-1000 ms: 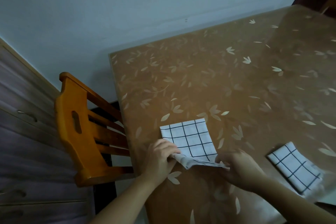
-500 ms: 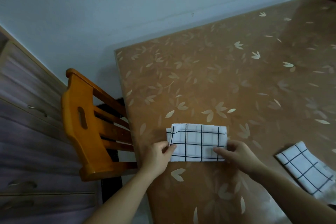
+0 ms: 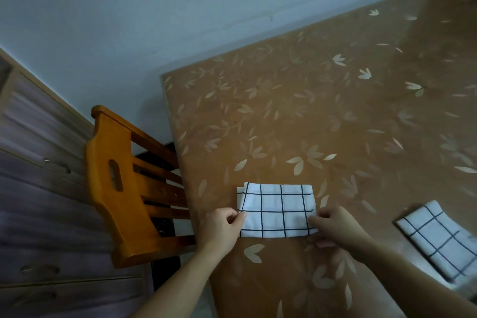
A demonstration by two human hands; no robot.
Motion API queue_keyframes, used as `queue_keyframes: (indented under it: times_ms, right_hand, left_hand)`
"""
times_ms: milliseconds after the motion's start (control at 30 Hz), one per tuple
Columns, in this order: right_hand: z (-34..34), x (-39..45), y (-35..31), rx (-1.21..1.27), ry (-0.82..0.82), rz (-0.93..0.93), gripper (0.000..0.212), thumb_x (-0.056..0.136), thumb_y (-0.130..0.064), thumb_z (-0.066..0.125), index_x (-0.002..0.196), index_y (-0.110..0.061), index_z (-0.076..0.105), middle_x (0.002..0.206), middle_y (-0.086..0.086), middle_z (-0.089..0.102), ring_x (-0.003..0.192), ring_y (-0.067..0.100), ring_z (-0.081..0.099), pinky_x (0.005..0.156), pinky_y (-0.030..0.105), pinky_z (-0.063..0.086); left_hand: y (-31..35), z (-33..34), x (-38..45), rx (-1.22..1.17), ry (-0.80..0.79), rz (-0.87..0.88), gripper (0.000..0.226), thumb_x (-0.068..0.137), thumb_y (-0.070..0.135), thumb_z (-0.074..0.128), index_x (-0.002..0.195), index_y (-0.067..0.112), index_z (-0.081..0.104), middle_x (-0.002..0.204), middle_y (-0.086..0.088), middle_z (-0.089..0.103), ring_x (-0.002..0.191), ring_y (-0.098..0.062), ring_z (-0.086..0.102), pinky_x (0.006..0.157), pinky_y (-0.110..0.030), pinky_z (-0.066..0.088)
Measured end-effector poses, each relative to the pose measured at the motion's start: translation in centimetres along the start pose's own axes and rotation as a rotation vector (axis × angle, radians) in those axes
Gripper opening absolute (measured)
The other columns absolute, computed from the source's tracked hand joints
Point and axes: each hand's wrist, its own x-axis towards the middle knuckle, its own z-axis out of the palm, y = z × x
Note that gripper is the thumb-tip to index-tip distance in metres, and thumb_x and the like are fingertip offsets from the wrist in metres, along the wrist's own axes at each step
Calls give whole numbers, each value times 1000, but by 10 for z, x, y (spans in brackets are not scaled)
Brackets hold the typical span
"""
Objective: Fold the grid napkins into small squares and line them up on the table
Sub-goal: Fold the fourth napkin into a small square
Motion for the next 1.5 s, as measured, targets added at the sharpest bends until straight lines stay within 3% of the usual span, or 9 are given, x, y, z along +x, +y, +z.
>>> queue_keyframes:
  times_ms: [567,733,800,900,1033,1167,1267,1367,1500]
  right_hand:
    - [8,3,-5,-156,71,25,16,90,-18,57,86,-5,65,69,12,72,56,19,71,51,26,56]
    - [9,5,-5,-174,77,13,17,89,-16,57,89,-1,65,68,14,72,57,21,71,56,31,59]
    - [10,6,-5,-188,80,7,19,90,-17,56,90,0,65,67,14,72,56,20,71,56,30,60]
    - [10,6,-7,-220,65,30,19,92,-20,56,91,-3,65,69,11,72,54,16,70,52,26,57]
    - [-6,6,-10,-506,157,-20,30,93,-35,57,71,-14,60,62,-2,62,47,10,56,45,22,46]
    - [8,11,-18,-800,524,-500,26,95,-44,48,101,-24,63,98,-8,65,82,9,63,75,27,53]
    - [58,28,-24,-810,329,-716,56,97,-50,28,141,-19,45,148,-3,42,140,16,35,113,35,25]
    - [82,46,-14,-792,299,-635,63,98,-49,14,151,-16,27,160,0,20,149,15,7,120,36,7]
    - [58,54,12,-1004,374,-635,67,99,-48,4,150,-12,28,158,4,23,147,19,16,119,39,7]
  left_hand:
    - [-6,-4,4,445,39,192,36,97,50,41,69,28,43,66,12,44,68,-9,46,76,-29,40]
    - [10,23,1,369,19,519,29,94,40,38,111,28,58,118,7,59,116,-16,53,99,-37,46]
    - [17,32,5,440,-94,519,51,96,45,24,143,30,40,156,2,31,146,-22,21,119,-45,18]
    - [11,42,15,558,-201,473,59,97,53,8,153,34,0,161,4,-14,147,-21,-18,120,-45,-7]
    - [-2,54,17,570,-130,483,58,99,52,17,153,31,18,161,-2,15,149,-26,6,118,-48,7]
    - [-3,56,16,558,-101,523,58,98,49,27,152,29,25,160,-3,23,147,-28,17,117,-52,20]
    - [0,52,17,598,-139,529,61,98,51,27,153,27,19,161,-4,19,148,-28,12,120,-51,12]
    - [4,51,20,654,-186,503,67,96,55,17,155,23,15,161,-1,-1,148,-25,-9,119,-46,-9]
    - [2,53,18,638,-175,469,61,98,52,19,150,24,29,160,-3,19,148,-27,13,118,-49,13]
